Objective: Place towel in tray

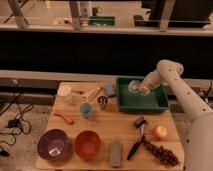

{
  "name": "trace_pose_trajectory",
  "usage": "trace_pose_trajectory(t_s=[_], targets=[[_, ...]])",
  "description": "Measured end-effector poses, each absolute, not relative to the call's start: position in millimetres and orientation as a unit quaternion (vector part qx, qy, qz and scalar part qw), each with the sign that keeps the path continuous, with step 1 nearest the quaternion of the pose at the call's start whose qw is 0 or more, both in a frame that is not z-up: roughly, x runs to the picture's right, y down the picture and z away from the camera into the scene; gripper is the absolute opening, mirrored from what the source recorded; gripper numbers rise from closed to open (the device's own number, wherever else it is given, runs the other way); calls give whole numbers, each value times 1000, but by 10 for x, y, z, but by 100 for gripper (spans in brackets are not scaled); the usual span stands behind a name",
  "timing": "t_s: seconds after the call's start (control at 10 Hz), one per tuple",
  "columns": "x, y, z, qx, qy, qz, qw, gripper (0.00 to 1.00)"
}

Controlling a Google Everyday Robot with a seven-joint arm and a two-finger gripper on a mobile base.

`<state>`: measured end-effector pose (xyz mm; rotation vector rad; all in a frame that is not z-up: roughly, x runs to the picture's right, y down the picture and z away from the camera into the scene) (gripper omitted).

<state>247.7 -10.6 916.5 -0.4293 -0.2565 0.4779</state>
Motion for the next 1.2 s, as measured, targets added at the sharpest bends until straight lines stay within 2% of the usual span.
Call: trace_pose_trajectory(t_s=[0.2,0.3,1.2], targets=[[2477,-106,9165,-210,-126,234,941,76],[2477,-106,9165,-210,-126,234,941,80],[2477,-106,9165,-210,-126,234,941,80]])
